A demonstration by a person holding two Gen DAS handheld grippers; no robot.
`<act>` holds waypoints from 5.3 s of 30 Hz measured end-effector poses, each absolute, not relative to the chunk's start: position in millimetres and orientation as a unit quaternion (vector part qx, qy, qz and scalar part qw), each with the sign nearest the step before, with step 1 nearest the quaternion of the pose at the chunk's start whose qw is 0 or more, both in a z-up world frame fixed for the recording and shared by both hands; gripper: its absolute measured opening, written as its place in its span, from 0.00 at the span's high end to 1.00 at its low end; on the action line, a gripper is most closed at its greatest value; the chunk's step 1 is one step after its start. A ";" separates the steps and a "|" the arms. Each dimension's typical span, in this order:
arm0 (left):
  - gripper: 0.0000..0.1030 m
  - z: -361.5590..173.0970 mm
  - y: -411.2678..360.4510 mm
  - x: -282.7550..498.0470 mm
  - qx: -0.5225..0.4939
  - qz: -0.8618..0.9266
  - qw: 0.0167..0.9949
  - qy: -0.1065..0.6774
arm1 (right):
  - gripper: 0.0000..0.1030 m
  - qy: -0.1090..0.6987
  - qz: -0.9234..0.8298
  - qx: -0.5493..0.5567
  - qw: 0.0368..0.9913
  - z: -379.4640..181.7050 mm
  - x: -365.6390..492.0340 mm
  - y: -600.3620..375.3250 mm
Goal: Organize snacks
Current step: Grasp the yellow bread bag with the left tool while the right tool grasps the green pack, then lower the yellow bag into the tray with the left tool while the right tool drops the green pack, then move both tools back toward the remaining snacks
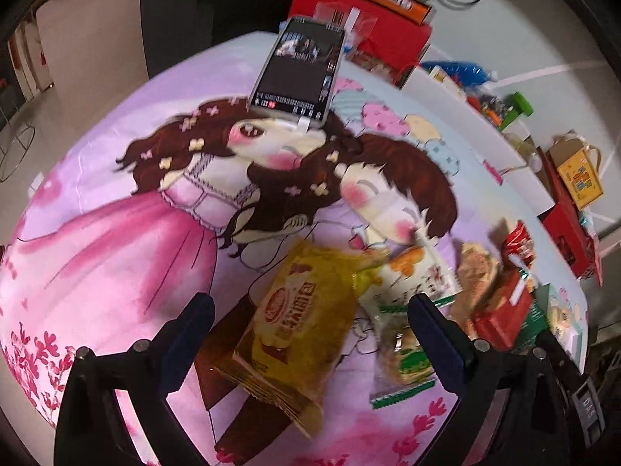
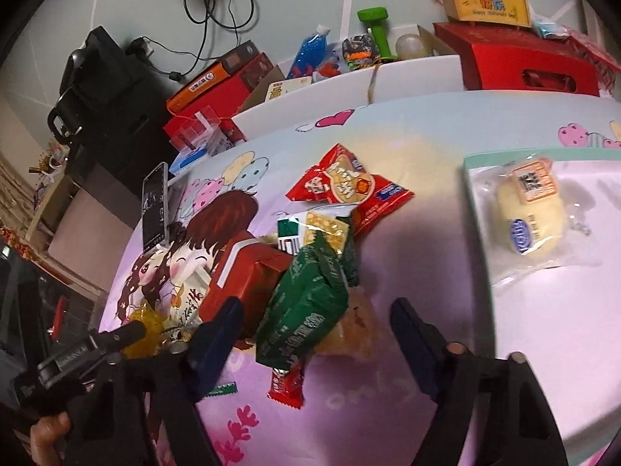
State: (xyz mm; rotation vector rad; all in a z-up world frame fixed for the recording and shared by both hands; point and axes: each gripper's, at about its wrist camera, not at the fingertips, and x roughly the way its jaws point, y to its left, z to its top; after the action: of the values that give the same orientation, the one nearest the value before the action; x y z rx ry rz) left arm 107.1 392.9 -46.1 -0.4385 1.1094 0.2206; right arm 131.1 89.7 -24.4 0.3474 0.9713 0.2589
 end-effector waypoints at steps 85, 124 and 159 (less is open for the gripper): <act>0.58 32.8 75.6 92.1 0.047 -0.197 0.864 0.462 | 0.75 0.348 -0.099 0.235 0.902 63.7 38.3 -144.8; 0.33 5.7 20.8 85.0 0.085 -0.218 0.843 0.484 | 0.70 0.418 -0.212 0.196 0.861 32.8 37.4 -184.4; 0.03 0.7 69.8 107.1 0.020 -0.164 0.860 0.483 | 0.00 0.397 -0.168 0.237 0.871 30.0 45.4 -171.3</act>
State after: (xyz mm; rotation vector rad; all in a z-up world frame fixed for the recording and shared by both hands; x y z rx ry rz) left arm 107.1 69.8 0.7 0.0409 1.0133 -0.3434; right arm 45.4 -171.3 30.0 0.4952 0.8291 -0.3509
